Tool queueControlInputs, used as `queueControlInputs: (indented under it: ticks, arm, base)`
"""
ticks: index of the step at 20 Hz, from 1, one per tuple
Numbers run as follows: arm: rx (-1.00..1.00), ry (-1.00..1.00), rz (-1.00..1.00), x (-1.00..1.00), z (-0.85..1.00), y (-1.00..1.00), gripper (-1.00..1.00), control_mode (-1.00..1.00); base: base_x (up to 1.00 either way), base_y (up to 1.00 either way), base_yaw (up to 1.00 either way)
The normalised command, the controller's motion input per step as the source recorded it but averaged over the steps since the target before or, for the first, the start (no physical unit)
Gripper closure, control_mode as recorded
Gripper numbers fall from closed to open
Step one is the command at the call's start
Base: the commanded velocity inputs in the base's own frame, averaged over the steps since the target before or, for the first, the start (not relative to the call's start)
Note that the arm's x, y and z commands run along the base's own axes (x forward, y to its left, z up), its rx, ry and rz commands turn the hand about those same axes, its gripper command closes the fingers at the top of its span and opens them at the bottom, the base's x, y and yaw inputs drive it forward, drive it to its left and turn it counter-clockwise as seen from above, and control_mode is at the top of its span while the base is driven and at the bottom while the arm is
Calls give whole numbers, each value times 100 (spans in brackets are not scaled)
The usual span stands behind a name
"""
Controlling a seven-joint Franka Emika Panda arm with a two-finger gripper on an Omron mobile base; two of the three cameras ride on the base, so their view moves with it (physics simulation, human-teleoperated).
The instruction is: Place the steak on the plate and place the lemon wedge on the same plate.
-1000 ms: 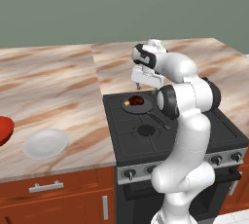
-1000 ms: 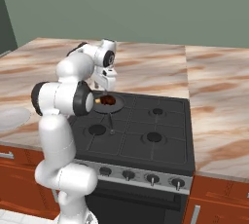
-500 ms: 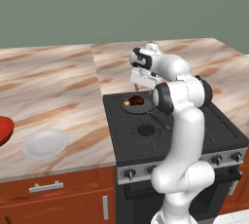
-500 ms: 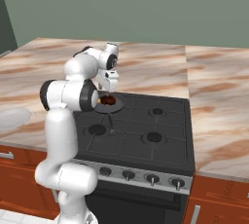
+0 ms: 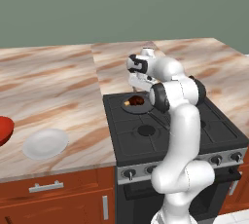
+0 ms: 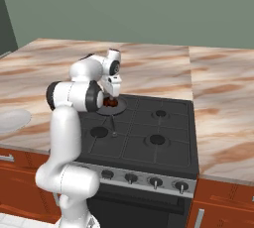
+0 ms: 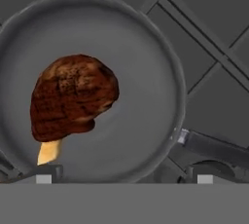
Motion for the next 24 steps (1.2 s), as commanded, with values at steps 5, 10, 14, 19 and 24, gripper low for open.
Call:
queueControlInputs:
  ticks: [5, 10, 14, 19, 24]
  arm:
    - [-2, -2, -7, 30, -21, 1, -100, -100]
    - [-1, -3, -9, 26, -22, 0, -100, -100]
    - [0, -1, -9, 16, -15, 0, -100, -100]
    - [0, -1, -8, 16, -18, 0, -100, -100]
    - [0, -1, -4, 1, -9, 0, -100, -100]
  base:
    - [0, 0, 0]
    - [0, 0, 0]
    - [0, 0, 0]
    - [0, 0, 0]
    - [0, 0, 0]
